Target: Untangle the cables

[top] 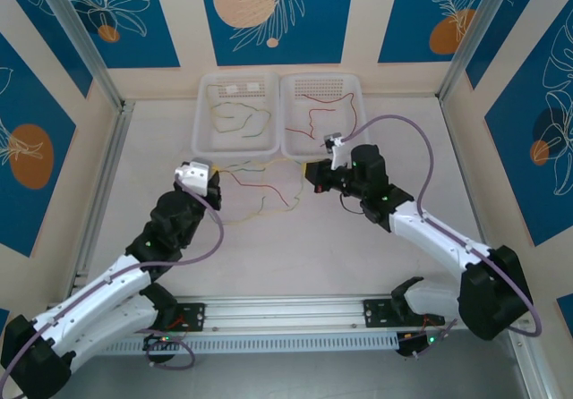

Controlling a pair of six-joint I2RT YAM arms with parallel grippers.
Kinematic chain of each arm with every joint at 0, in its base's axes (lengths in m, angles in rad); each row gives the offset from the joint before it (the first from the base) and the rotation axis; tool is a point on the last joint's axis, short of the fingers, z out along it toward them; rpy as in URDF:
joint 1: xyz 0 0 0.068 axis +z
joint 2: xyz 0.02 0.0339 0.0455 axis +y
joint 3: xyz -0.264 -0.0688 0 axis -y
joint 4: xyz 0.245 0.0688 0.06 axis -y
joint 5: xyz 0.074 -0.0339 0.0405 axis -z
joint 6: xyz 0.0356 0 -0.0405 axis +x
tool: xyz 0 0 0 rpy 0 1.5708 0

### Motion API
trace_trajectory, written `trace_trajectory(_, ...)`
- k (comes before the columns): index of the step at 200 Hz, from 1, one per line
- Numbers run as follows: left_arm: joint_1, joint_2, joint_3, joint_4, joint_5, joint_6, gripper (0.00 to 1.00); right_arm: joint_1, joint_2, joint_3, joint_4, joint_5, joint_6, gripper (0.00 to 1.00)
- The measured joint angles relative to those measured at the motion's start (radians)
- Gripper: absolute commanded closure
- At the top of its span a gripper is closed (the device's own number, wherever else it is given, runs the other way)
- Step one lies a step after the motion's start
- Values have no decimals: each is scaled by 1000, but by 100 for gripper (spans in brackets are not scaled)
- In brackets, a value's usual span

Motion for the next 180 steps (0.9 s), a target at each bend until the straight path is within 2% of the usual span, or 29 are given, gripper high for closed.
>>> trace_trajectory(36, 38, -51, -40, -14, 0, -32, 100, -41, -76, -43, -22, 59, 26, 100)
trace_trajectory(62, 68, -70, -43, -16, 50, -30, 100, -76, -82, -55, -30, 61, 35, 100)
trace_trajectory(130, 75, 16, 7, -37, 373, -3, 100, -50, -32, -60, -5, 10, 40, 100)
trace_trajectory(142, 75, 24, 18, -37, 407, -3, 100, -41, -24, -60, -5, 0, 36, 96)
trace_trajectory(170, 75, 46, 26, -35, 475, -3, 100, -20, -1, -59, 9, -47, 12, 79)
trace_trajectory(180, 75, 57, 26, -32, 493, -3, 100, -14, 17, -54, 10, -65, 8, 76)
